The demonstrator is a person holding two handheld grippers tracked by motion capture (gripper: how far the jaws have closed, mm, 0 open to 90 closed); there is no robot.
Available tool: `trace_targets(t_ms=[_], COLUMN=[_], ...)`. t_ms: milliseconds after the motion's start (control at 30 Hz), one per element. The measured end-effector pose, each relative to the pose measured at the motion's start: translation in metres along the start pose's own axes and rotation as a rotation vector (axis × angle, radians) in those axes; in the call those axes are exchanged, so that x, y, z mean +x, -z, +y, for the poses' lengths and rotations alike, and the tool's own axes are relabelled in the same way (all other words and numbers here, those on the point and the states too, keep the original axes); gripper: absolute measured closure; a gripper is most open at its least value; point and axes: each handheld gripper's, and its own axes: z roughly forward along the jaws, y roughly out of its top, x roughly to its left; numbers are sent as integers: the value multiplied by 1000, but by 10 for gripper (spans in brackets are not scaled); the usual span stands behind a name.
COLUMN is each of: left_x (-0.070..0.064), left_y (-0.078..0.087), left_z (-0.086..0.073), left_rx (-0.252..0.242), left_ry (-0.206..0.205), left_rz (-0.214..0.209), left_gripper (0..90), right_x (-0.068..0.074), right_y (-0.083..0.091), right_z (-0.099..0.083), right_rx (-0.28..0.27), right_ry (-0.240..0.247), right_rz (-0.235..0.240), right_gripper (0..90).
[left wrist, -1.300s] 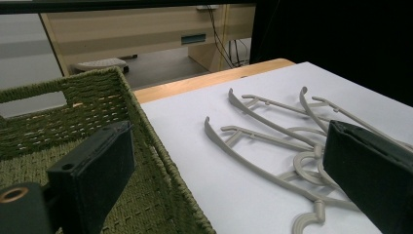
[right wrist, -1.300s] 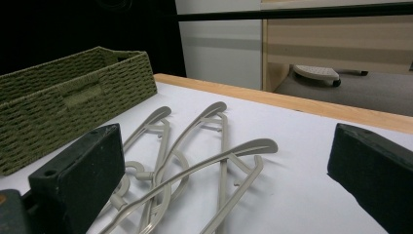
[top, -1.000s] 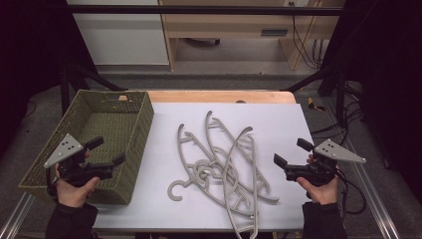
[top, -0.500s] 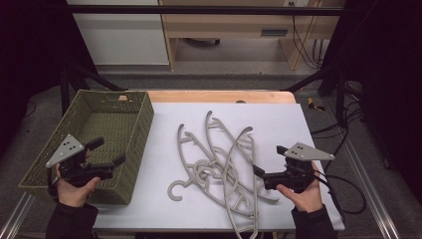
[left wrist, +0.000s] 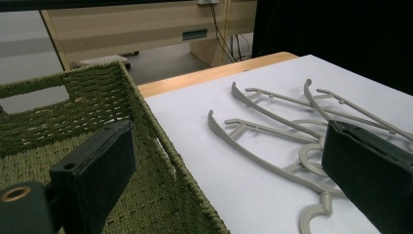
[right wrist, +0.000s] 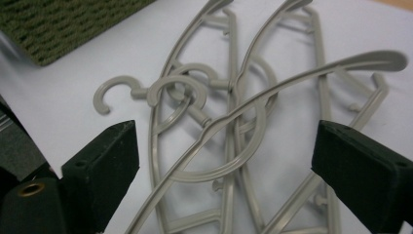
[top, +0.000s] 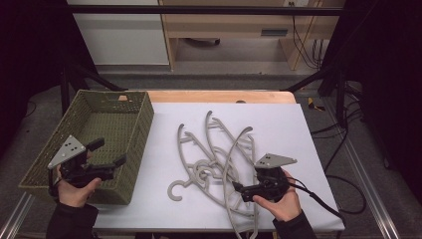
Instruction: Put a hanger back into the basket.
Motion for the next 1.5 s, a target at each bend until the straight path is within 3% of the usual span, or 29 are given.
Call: trace_targets(t_ms=[200,433,733,867,1033,1167,1367,1500], left_x=[-2,-2,-3,-4,-6,-6,-6,-7], left_y=[1,0,-1,-3,-4,-4,-4,-4], left_z=[1,1,1,0,0,0,0,0], left_rx=[-3,-3,-2,2,5,5,7,9], left_ry=[-4,-5,-11,-16,-22,-22,-22,-25], left_rz=[-2,-1,-1,-6,-11,-13,-15,-17], left_gripper=[52,53,55,55,55,55,57,58], right_x=[12,24,30,29,28,28,24,21], right_y=[-20,-41,-59,-63,-69,-73,-66,-63], right_z=[-10,-20,-27,-28,-29,-30,-28,-27], right_rx=[93,186,296,295,324,347,335,362], right_ry=[4,-32,-92,-110,-138,-149,-175,-166], right_rz=[31,36,31,21,57,87,145,121], right_gripper=[211,220,306,339,407,512,667,696])
